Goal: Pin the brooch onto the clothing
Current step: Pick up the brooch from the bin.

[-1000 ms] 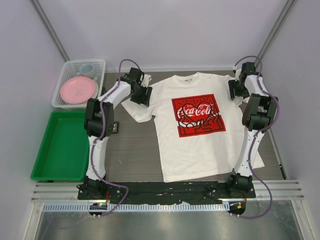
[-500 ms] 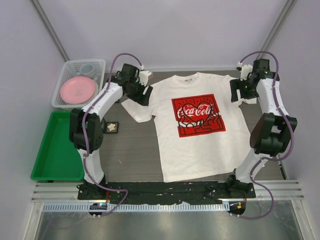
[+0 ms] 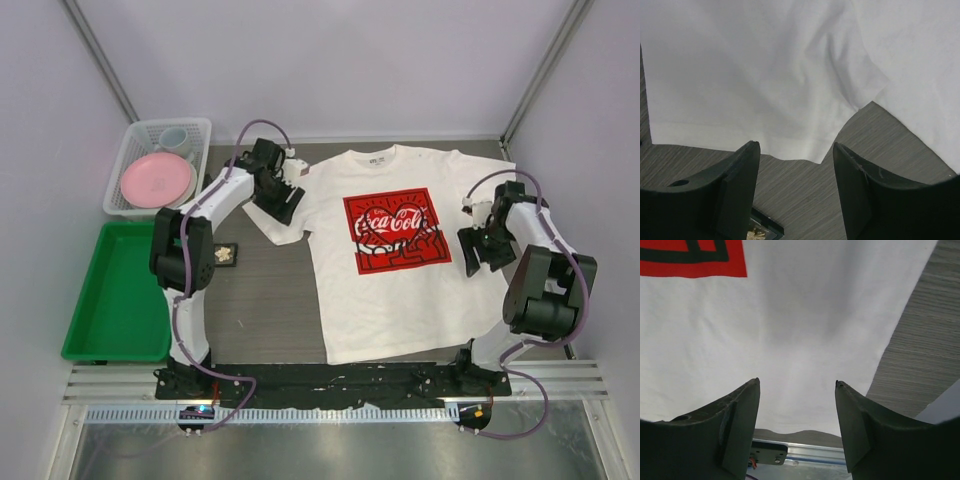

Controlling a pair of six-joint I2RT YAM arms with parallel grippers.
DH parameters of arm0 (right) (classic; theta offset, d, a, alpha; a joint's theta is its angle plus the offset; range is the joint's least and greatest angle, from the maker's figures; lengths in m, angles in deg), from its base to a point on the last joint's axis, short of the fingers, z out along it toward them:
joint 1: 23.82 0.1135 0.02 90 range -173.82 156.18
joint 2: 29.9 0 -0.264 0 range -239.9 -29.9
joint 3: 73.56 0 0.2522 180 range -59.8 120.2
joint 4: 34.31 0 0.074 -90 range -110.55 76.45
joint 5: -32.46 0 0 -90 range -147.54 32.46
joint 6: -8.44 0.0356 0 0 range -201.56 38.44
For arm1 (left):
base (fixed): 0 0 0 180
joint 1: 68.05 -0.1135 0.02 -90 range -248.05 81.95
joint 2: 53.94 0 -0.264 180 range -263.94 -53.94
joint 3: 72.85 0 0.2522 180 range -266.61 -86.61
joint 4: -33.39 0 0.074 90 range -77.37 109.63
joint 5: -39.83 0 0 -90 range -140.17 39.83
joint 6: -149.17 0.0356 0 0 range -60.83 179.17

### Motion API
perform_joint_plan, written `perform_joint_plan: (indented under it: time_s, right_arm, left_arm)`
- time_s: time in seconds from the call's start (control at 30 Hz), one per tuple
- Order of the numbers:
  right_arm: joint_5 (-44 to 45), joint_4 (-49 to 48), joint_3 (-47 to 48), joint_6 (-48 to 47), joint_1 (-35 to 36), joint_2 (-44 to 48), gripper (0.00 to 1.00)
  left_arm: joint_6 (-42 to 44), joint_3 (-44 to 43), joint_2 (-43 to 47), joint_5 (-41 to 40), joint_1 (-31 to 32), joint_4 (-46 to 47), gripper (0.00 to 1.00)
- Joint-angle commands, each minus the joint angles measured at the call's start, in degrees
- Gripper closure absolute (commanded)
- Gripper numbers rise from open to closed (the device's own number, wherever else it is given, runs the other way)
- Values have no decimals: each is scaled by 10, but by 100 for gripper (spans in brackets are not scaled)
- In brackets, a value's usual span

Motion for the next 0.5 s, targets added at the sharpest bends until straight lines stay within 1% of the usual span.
perform_joint_plan:
  time_s: [0.0,0.03,0.13,0.3,0.33,0.47]
  right_arm:
    - [29,-55,-4,-24,-32,-21,34]
    - [30,-57,-4,-30,-38,-39,35]
    - [33,-64,-12,-45,-60,-55,35]
    - [40,-85,-58,-71,-78,-48,35]
    - [61,-88,-65,-73,-83,-47,35]
    - [65,-99,-86,-81,-90,-41,35]
  left_arm:
    - [9,-20,-26,-31,1,-16,37]
    - [9,-13,-27,-34,1,-13,38]
    - [8,4,-32,-38,1,-8,40]
    - [7,33,-42,-47,1,5,46]
    - [6,40,-43,-51,1,7,46]
    - [10,64,-53,-90,1,24,48]
